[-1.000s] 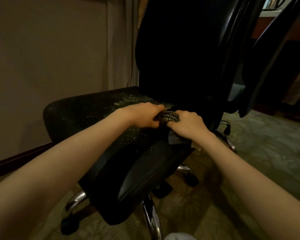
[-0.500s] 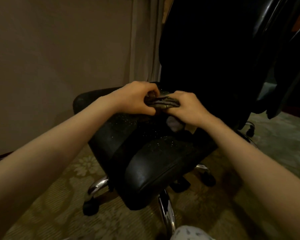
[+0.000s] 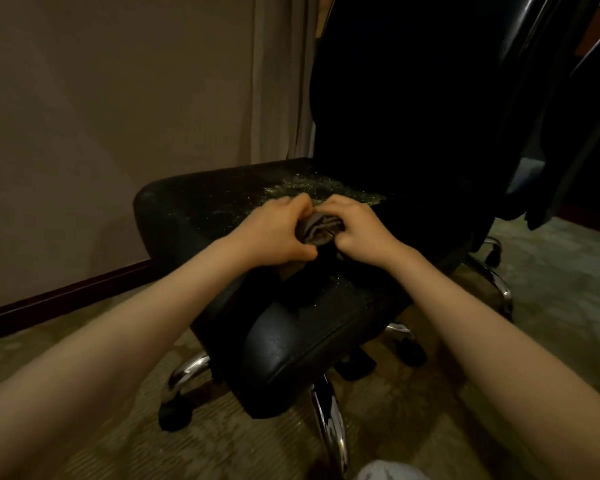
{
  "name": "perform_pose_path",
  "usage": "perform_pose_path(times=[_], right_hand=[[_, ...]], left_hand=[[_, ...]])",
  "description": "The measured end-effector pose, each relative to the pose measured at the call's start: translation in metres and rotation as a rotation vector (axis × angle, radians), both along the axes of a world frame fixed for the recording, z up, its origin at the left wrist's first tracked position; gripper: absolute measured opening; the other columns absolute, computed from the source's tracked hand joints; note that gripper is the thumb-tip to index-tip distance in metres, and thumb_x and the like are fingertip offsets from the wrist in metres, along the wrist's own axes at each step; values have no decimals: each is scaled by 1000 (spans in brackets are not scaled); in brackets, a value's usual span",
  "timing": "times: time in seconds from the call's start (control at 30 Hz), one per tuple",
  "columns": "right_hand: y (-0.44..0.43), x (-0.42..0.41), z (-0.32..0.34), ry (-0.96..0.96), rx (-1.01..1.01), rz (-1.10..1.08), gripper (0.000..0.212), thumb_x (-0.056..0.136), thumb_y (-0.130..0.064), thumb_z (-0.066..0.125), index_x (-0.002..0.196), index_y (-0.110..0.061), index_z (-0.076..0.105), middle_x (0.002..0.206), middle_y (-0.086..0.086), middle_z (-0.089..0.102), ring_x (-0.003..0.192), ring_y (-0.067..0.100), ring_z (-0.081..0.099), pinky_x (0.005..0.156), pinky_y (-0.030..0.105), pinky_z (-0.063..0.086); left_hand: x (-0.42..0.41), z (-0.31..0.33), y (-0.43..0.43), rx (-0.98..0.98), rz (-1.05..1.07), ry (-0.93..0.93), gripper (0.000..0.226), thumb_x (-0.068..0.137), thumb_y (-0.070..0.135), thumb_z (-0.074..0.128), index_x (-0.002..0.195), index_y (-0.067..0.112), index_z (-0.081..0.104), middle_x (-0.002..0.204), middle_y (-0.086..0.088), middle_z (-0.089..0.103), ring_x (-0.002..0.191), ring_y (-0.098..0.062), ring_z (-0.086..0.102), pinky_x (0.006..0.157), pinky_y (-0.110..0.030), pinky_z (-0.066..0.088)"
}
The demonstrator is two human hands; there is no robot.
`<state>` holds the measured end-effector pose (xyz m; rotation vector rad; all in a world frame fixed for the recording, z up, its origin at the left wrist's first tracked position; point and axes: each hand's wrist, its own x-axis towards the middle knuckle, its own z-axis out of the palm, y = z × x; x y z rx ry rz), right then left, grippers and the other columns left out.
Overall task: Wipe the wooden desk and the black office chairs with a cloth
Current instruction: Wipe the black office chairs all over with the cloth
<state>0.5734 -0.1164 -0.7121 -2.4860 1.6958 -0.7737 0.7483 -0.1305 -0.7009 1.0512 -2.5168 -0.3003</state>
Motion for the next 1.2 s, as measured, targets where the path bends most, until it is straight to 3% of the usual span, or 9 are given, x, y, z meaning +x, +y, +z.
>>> perform_pose_path(times=[0.07, 0.17, 0.3, 0.43, 0.5, 0.73, 0.97, 1.1, 1.2], right_hand=[[-14, 12, 1, 27, -7, -45, 60, 70, 8, 56, 126, -14, 59, 118, 8, 56, 115, 25, 51, 96, 38, 43], [-10, 14, 16, 56, -56, -33, 59, 72, 9, 53, 126, -15, 59, 119, 8, 57, 116, 25, 52, 96, 38, 43], [35, -3, 51, 54, -95, 78, 52, 71, 10, 56, 119, -10, 63, 108, 9, 59, 105, 21, 55, 92, 35, 44], [67, -11, 46, 217, 204, 179, 42, 71, 8, 58, 109, -9, 65, 105, 8, 60, 100, 19, 56, 87, 33, 43], [66, -16, 30, 190, 228, 155, 44, 71, 9, 56, 110, -10, 64, 107, 6, 58, 100, 18, 55, 86, 35, 45], [14, 3, 3, 101, -68, -146, 56, 77, -2, 58, 130, -20, 54, 121, 4, 55, 118, 22, 49, 95, 34, 42], [63, -3, 34, 76, -130, 29, 55, 72, 4, 58, 126, -10, 58, 115, 4, 57, 110, 18, 51, 93, 33, 43], [91, -11, 20, 127, 79, 204, 47, 69, 4, 55, 115, -8, 63, 107, 3, 57, 103, 16, 52, 88, 33, 45], [81, -15, 5, 61, 18, 153, 56, 63, -5, 47, 118, -7, 61, 112, 7, 59, 111, 23, 52, 91, 38, 45]], left_hand=[[4, -1, -12, -16, 77, -20, 44, 75, 34, 70, 109, 21, 45, 105, 2, 48, 99, -20, 49, 81, -31, 42], [8, 13, -6, -38, 74, 55, 38, 77, 29, 71, 106, 17, 48, 98, 5, 47, 93, -17, 51, 72, -23, 37], [10, 41, 33, 23, -38, 218, 34, 73, 34, 72, 99, 21, 54, 87, 9, 55, 76, -7, 56, 61, -21, 47], [0, 27, 65, 232, -107, 9, 36, 74, 41, 70, 97, 33, 43, 87, 13, 52, 73, -2, 53, 55, -11, 40], [-9, 12, 65, 197, -79, -6, 42, 74, 40, 71, 97, 33, 37, 84, 16, 48, 70, 1, 50, 50, -8, 38], [-13, 10, 11, 9, 86, 22, 41, 75, 34, 72, 100, 22, 42, 94, 6, 49, 89, -16, 52, 65, -24, 36], [9, 39, 57, 39, -26, 141, 35, 70, 35, 74, 95, 27, 51, 84, 8, 57, 70, -4, 57, 55, -16, 49], [7, 28, 90, 216, -113, 8, 37, 71, 35, 73, 100, 27, 51, 89, 5, 59, 74, -6, 61, 59, -22, 55], [-3, 17, 81, 141, -49, -7, 41, 71, 34, 75, 100, 22, 48, 88, 7, 56, 75, -9, 58, 59, -26, 51]])
